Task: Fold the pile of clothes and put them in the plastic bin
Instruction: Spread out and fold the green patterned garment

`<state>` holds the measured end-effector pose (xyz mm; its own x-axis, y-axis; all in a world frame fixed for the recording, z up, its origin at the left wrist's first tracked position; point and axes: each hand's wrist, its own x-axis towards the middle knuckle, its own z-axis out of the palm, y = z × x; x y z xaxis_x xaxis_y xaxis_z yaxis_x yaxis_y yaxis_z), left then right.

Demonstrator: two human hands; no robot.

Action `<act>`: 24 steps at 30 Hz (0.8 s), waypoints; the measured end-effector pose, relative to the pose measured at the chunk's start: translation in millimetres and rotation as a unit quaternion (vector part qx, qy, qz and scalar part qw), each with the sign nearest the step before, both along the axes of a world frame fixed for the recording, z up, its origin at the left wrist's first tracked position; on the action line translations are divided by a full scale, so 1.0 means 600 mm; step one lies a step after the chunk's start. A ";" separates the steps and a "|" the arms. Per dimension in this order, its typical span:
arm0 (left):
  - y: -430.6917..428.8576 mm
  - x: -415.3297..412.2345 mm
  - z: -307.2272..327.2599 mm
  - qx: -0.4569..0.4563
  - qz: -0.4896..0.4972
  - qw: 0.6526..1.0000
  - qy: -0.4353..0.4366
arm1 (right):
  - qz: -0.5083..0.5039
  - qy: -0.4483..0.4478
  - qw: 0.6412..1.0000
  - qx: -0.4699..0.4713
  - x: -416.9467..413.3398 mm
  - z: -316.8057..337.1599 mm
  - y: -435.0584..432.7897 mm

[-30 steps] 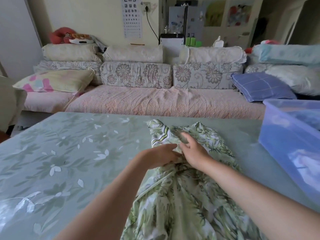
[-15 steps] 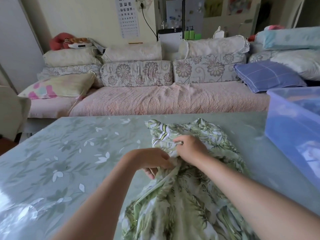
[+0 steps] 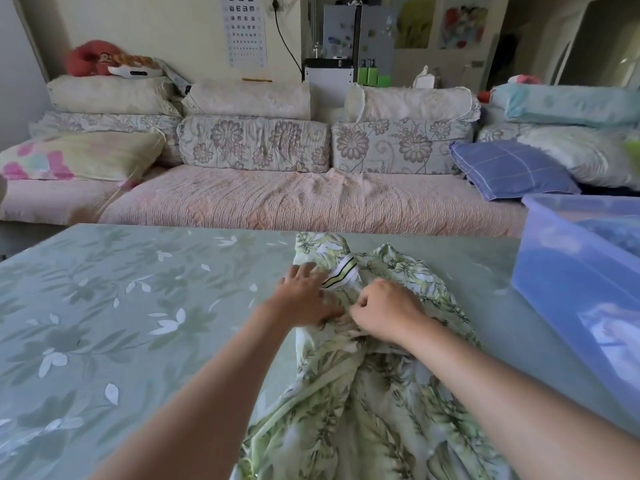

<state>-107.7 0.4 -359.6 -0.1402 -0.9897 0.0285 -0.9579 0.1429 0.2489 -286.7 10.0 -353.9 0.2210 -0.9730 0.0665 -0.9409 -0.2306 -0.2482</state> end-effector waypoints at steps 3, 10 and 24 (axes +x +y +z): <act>-0.007 -0.001 -0.023 0.113 -0.046 0.991 -0.055 | -0.002 0.001 0.998 -0.067 0.018 0.006 -0.028; -0.039 0.020 -0.036 0.172 -0.072 0.976 -0.111 | 0.134 0.194 0.970 -0.054 0.088 0.012 -0.133; -0.124 0.021 -0.049 -0.131 -0.056 0.989 0.045 | 0.029 0.048 0.993 -0.101 0.096 -0.019 -0.163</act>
